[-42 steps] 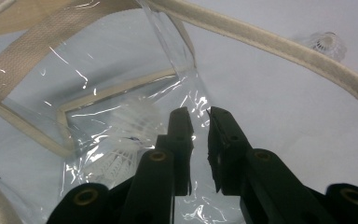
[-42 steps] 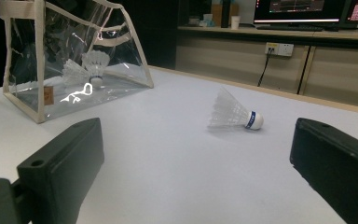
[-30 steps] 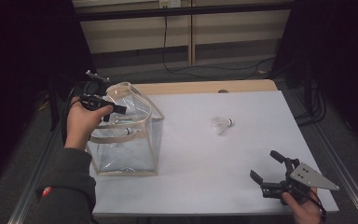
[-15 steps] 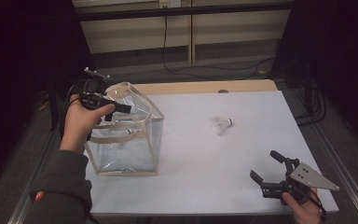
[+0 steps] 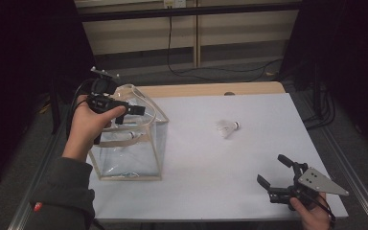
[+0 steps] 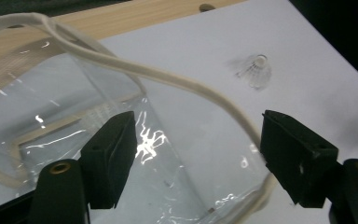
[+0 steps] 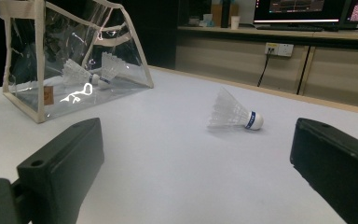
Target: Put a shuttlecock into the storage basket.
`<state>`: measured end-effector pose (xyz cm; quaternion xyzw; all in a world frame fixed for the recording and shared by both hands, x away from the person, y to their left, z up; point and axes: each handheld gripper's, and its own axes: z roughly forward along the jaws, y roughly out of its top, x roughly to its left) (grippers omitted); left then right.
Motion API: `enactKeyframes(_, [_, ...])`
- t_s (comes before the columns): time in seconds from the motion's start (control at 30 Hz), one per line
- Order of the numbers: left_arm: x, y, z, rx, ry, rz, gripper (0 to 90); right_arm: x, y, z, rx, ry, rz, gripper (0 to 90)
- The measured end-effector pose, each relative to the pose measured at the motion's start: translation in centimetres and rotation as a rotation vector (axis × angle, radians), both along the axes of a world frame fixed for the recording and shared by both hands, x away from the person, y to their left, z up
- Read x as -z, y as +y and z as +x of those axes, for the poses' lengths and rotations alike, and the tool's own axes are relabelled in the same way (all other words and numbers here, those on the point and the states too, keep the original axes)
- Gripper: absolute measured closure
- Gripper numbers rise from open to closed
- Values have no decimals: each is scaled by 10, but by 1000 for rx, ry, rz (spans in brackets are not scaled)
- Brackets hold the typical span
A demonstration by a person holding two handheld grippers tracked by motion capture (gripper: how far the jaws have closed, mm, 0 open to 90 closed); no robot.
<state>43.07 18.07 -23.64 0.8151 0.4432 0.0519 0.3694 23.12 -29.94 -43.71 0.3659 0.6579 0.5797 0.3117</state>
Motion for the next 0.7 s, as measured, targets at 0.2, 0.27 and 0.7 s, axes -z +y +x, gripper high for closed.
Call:
enactKeyframes(0.2, [-4, -14, -7, 40, -6, -9, 239, 0, 0, 0, -2, 3, -2, 25])
enactKeyframes(0.27, [-6, -18, -8, 60, -11, -12, 228, 0, 0, 0, -2, 2, -2, 25])
enactKeyframes(0.7, [-5, -39, -14, 106, -8, -17, 204, 0, 0, 0, -4, 0, 0, 25])
